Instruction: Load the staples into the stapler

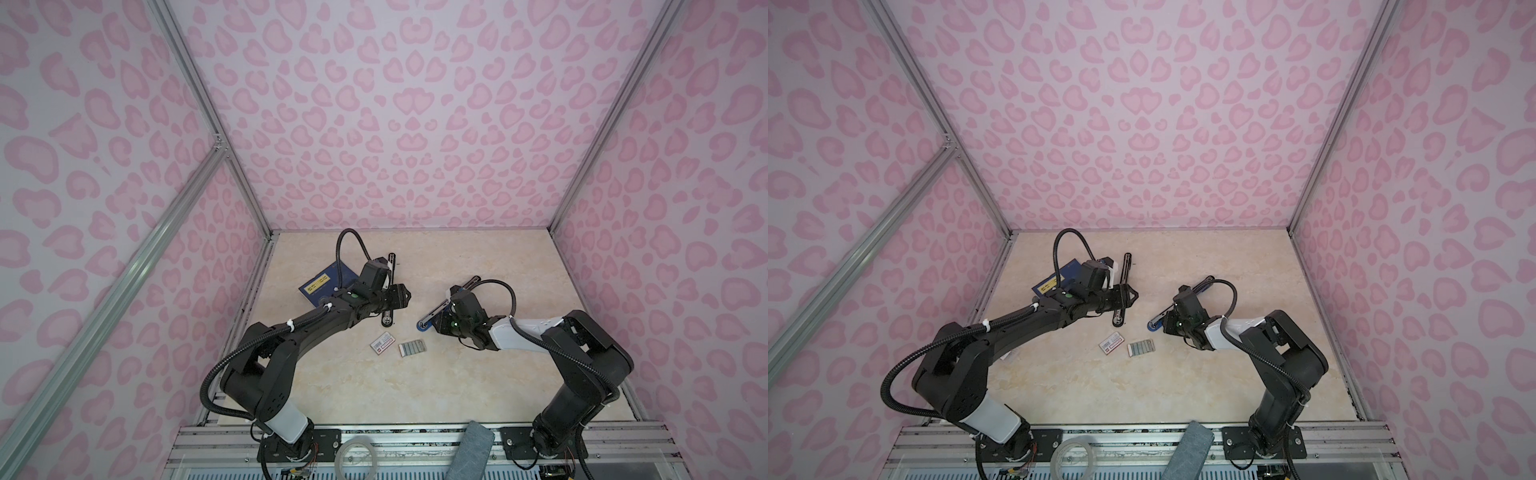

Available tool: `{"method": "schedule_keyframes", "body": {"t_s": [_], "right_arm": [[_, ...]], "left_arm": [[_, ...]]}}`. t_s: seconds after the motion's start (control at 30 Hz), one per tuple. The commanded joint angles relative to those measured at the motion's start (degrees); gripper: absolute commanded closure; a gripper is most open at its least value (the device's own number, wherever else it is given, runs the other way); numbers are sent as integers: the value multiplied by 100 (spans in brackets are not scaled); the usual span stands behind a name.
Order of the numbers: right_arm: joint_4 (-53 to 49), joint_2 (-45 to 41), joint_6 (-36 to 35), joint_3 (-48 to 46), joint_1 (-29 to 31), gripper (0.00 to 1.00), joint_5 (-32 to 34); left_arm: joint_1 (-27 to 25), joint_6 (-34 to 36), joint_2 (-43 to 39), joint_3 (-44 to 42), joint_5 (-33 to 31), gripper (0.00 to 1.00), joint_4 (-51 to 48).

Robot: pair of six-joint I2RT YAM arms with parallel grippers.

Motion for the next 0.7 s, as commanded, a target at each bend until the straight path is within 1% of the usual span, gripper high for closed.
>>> {"method": "schedule_keyframes", "body": {"t_s": [0.0,0.1,0.2,0.3,0.43,0.57,0.67], "right_arm": [[-153,-77,-173,48,-5,66,10],[-417,-460,-370,-62,-49,61,127],[-603,-1049,-439,-341,-250,55,166],[-809,-1706,-470,-656,-584,50,118],[-1095,-2342,-494,-932,-1159,47,-93],[-1102,-2684,-403,-1144,-1718,44,-243],[-898,-2803,-287,-1269,-2143,42,-481]], "left_arm": [[153,-299,-40,-80,408,36,400],[150,-90,80,75,694,36,274],[106,82,195,129,892,36,376],[-106,522,336,421,808,38,214],[-461,1151,689,1000,625,41,37],[-734,1660,1230,1702,555,40,-75],[-923,2017,1783,2440,393,38,-332]]}}
